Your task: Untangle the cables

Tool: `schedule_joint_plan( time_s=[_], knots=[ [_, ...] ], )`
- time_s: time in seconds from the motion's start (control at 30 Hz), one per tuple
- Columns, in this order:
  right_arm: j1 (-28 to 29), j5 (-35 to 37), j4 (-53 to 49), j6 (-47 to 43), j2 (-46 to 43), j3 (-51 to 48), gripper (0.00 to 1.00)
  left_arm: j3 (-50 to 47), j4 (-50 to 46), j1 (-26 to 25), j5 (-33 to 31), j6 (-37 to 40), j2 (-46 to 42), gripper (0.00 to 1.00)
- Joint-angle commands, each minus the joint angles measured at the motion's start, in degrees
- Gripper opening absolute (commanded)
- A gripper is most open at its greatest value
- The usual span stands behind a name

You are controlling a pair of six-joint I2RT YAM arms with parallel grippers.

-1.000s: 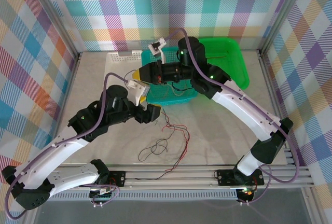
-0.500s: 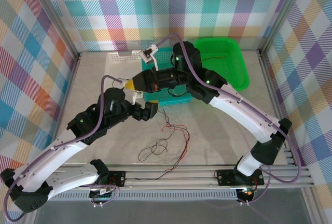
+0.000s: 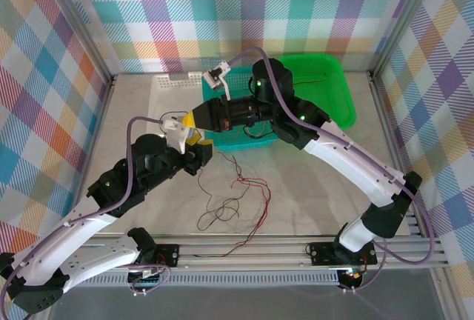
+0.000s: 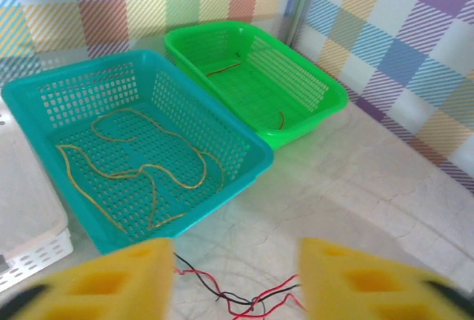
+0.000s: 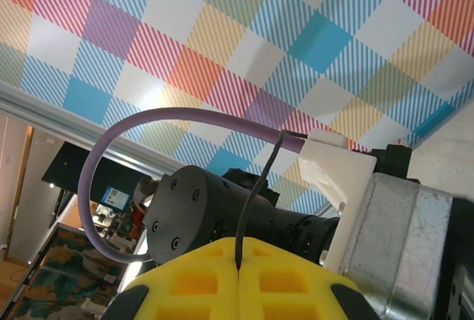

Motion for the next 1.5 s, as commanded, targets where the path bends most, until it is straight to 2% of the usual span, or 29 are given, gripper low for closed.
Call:
schedule_joint_plan(
  time_s=[0.0,0.13,0.27,0.33,0.5,0.57,0.8,0.83,0.9,0.93,1.1,1.3,1.47],
  knots=[
    [0.51,0.46,1.42,0.02,-1.78,-0.79,0.0,-0.18,2.49,0.56,2.82,0.47,-1.55,0.02],
    [0.44,4.88,-2.15,-2.59,-2.77,-1.54,0.0,0.28,1.34,0.62,6.34,-0.46,-2.74,0.0],
    [-0.55,14.08,-5.84,-5.25,-5.06,-4.58,0.0,0.86,-0.85,0.49,12.71,-2.04,-4.17,0.0],
    [-2.31,16.02,-5.6,-4.35,-6.01,-6.91,0.04,1.95,-3.76,0.54,14.99,-2.53,-3.83,0.0],
    [-6.52,14.67,-1.88,-0.74,-6.57,-11.72,0.05,3.41,-9.29,0.51,24.28,-2.37,-2.58,0.0],
    [-7.21,14.53,-1.0,-0.1,-6.19,-12.43,0.0,3.99,-11.49,0.5,28.77,-1.72,-1.66,0.0],
    [-7.21,14.87,-0.78,-1.08,-5.23,-11.33,0.0,4.8,-15.3,0.45,35.16,-0.8,0.79,0.0],
    [-7.22,15.05,-2.04,-1.55,-4.95,-10.73,0.01,4.78,-15.08,0.45,34.08,-1.06,0.47,0.0],
    [-7.27,15.69,-4.17,-2.24,-4.83,-10.36,0.19,4.69,-14.36,0.48,29.78,-1.43,-1.17,0.0],
    [-7.31,16.16,-4.76,-2.6,-5.11,-10.64,0.33,4.92,-14.11,0.53,27.44,-1.47,-2.08,0.0],
    [-8.1,21.54,-7.71,-6.62,-8.22,-12.73,0.58,7.51,-13.93,0.62,16.27,-1.34,-2.63,0.0],
    [-9.15,31.74,-7.53,-10.29,-16.42,-19.43,0.79,10.38,-10.74,1.82,6.13,-0.82,-0.11,0.0],
    [-9.44,39.6,-7.21,-13.77,-24.57,-25.62,0.86,16.5,-9.35,8.02,3.27,0.69,6.14,0.0]
  ],
)
